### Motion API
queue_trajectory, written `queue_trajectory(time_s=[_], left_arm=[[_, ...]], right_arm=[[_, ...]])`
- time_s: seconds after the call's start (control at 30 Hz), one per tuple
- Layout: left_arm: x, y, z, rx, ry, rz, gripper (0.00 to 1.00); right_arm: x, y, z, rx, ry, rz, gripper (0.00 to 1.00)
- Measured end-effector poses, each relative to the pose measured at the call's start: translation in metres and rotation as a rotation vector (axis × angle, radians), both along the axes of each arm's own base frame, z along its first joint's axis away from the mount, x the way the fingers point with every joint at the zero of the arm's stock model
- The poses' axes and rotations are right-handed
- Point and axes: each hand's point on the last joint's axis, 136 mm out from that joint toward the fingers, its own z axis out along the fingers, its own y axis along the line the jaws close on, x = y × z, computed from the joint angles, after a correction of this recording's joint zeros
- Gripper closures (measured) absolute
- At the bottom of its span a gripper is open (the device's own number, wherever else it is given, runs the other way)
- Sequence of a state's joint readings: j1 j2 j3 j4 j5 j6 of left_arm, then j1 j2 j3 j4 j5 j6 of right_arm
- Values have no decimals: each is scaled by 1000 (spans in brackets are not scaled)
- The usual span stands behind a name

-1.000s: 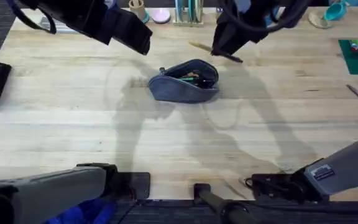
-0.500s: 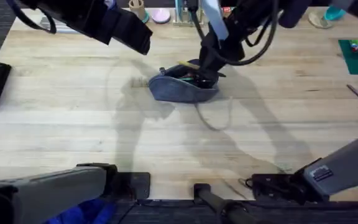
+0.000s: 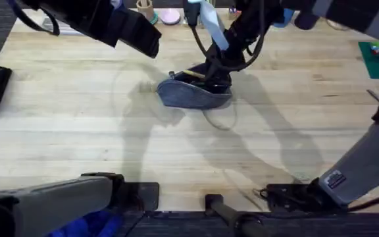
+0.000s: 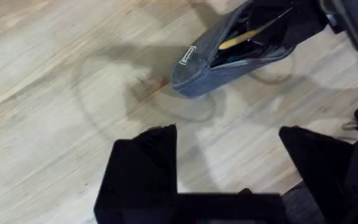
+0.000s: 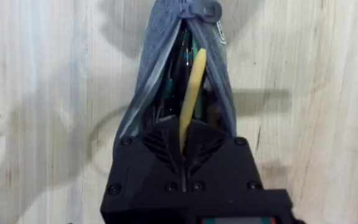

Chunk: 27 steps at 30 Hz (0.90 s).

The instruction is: Unzip the bag, pick up the pens from the table one at a time and place them inside, then zip the bag closed.

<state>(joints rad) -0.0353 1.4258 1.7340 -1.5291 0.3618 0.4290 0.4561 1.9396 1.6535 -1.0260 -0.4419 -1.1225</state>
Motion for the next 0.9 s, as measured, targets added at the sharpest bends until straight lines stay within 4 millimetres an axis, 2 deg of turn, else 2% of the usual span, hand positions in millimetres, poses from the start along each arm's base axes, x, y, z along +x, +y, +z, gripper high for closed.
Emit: queue_trajectory(time_s=[0.37,0.57,0.9], left_arm=[[0,0,0,0,0,0,5],[0,0,0,0,-1,0,5],[0,0,0,0,0,0,5]], right_arm=[[-4,16,-6,6,-9,39,971],[-4,16,-16,-5,11,39,971],[-4,16,-16,-6,12,39,971]])
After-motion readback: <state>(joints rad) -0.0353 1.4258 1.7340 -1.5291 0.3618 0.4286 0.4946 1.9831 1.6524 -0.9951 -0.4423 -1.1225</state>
